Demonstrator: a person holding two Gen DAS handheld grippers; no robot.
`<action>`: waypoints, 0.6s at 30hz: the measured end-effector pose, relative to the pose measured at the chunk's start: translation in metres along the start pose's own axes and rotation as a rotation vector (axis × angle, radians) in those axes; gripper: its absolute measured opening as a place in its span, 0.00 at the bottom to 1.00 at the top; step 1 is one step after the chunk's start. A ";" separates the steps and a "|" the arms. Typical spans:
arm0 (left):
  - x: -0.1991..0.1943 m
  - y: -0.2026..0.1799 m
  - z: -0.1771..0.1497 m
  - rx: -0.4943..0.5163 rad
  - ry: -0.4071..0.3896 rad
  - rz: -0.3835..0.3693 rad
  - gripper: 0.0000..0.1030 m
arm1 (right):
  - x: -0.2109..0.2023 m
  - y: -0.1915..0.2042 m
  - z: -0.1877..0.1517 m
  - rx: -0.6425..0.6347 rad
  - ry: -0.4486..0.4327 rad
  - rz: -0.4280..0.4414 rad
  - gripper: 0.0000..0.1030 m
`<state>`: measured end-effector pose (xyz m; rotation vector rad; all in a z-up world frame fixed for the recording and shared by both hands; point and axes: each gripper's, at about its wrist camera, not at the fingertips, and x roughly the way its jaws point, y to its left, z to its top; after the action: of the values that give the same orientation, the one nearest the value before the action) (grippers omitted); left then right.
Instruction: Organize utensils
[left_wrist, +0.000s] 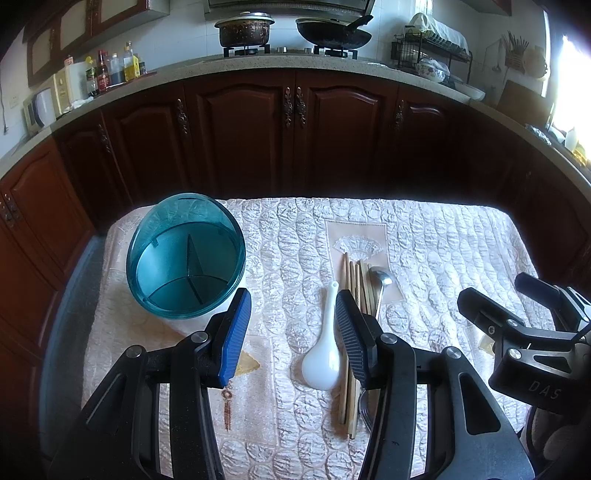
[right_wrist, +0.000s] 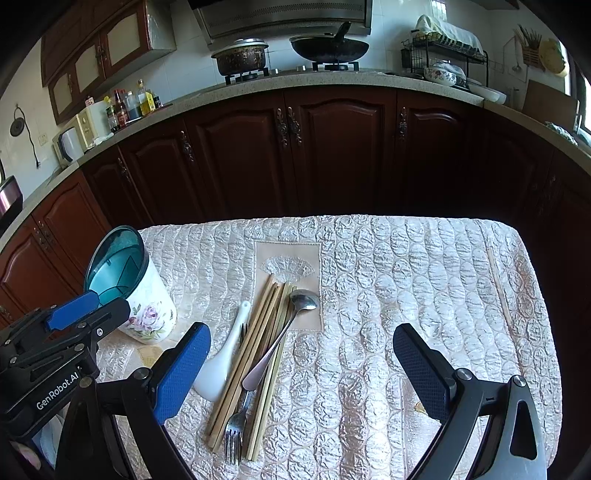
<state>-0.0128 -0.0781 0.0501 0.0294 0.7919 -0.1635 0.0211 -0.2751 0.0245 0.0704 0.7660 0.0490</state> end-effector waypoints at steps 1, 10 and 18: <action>0.000 0.000 0.000 0.001 0.001 -0.001 0.46 | 0.001 0.000 0.000 -0.001 0.001 -0.001 0.96; 0.012 -0.001 0.005 0.028 0.038 -0.042 0.46 | 0.028 -0.010 -0.007 -0.011 0.058 0.015 0.92; 0.047 -0.024 0.017 0.163 0.121 -0.102 0.46 | 0.085 -0.038 -0.016 0.073 0.160 0.110 0.64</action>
<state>0.0280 -0.1100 0.0299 0.1545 0.8996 -0.3247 0.0720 -0.3058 -0.0493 0.1794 0.9239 0.1327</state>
